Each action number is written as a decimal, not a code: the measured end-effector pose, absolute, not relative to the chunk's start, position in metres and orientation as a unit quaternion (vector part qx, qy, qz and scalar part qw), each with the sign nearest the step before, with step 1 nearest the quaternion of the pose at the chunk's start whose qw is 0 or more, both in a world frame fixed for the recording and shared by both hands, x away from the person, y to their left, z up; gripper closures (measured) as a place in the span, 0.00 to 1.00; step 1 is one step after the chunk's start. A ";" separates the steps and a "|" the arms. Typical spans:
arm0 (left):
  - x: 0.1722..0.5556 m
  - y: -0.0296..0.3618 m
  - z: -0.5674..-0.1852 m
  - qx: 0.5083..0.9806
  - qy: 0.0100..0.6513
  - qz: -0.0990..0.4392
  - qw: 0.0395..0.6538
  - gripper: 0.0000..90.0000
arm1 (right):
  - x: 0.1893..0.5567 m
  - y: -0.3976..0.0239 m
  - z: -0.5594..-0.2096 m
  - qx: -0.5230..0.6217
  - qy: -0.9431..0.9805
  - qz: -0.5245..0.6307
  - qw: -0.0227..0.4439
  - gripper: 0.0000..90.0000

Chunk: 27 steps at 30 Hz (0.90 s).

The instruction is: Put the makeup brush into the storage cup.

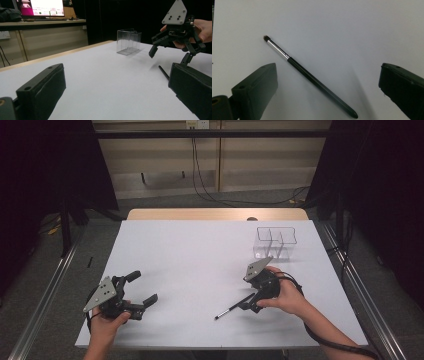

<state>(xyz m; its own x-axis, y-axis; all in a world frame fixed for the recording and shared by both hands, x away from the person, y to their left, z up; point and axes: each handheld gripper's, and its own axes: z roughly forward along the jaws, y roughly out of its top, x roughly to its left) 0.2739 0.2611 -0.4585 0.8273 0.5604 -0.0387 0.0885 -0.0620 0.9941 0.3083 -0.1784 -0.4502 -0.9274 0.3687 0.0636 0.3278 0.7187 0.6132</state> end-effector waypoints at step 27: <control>0.275 0.260 -0.460 0.704 0.232 0.179 0.647 0.01 | 0.311 -0.158 -0.457 0.146 0.961 0.236 0.012 0.09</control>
<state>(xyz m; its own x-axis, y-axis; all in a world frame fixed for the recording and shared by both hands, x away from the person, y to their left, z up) 0.2747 0.2604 -0.4599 0.8289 0.5573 -0.0482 0.0948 -0.0551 0.9940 0.3113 -0.1582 -0.4569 -0.9568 0.2870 0.0464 0.2759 0.8459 0.4565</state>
